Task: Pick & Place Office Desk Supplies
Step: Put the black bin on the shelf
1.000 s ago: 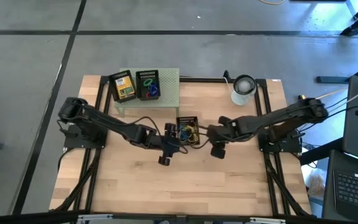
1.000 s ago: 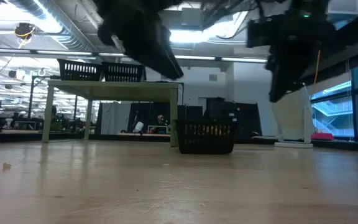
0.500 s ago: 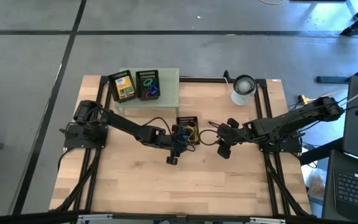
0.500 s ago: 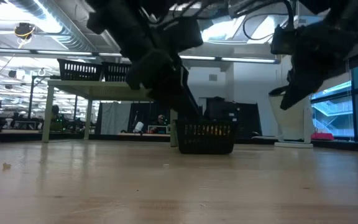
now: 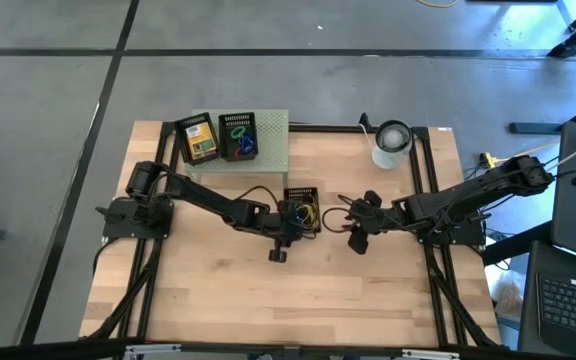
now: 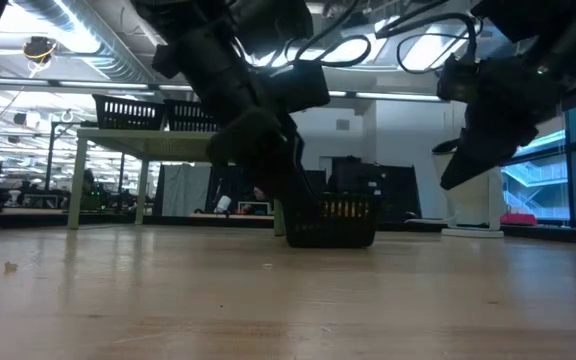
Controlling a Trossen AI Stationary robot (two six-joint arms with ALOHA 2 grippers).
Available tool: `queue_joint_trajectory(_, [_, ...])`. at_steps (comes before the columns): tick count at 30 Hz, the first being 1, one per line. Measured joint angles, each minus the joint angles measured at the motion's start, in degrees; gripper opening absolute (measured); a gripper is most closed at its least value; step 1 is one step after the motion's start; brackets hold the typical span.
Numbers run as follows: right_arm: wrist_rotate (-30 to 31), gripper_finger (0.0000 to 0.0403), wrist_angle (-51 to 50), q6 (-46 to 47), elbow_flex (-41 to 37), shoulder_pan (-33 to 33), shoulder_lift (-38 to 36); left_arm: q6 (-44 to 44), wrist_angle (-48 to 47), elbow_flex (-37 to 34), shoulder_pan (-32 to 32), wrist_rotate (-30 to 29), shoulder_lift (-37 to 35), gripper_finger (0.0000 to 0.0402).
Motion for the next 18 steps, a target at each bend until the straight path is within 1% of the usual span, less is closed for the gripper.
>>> queue_joint_trajectory(6, [2.3,0.0143,0.8,0.0,0.0,0.0,0.0,1.4,0.0,0.0,0.0,-0.3,0.0,0.0014])
queue_joint_trajectory(12, [3.0,0.0143,1.4,0.1,0.0,0.0,0.0,1.7,-0.5,0.4,0.0,-0.2,-0.6,0.0006])
queue_joint_trajectory(18, [4.6,0.0143,1.3,0.2,0.0,0.0,0.0,4.5,-4.9,3.8,0.0,-0.4,-4.3,0.0005])
